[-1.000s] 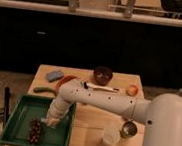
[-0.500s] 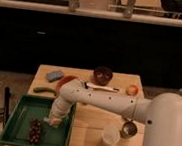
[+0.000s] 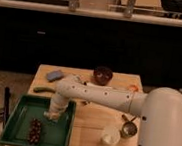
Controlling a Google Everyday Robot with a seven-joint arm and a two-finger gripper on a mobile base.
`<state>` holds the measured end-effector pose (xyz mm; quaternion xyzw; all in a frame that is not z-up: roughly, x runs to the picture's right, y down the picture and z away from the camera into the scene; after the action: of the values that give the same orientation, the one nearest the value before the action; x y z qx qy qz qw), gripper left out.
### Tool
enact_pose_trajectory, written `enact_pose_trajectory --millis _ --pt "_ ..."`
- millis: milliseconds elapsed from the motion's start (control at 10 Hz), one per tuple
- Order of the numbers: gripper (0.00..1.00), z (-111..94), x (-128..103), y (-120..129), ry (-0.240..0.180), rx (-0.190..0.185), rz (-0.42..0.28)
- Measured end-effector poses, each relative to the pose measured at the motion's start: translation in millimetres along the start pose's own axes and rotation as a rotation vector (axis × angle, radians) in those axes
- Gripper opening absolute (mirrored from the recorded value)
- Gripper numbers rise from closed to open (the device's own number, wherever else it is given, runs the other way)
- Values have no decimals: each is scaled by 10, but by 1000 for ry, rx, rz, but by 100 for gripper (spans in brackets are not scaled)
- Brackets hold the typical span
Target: Wipe tray with towel
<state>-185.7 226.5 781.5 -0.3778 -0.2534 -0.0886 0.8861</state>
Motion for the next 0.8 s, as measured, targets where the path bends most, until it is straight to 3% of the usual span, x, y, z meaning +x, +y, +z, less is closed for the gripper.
enact_pose_trajectory --millis 300,800 --pt "0 166 -266 -93 6 -44 -68" --pt "0 304 -378 224 30 -146 -173"
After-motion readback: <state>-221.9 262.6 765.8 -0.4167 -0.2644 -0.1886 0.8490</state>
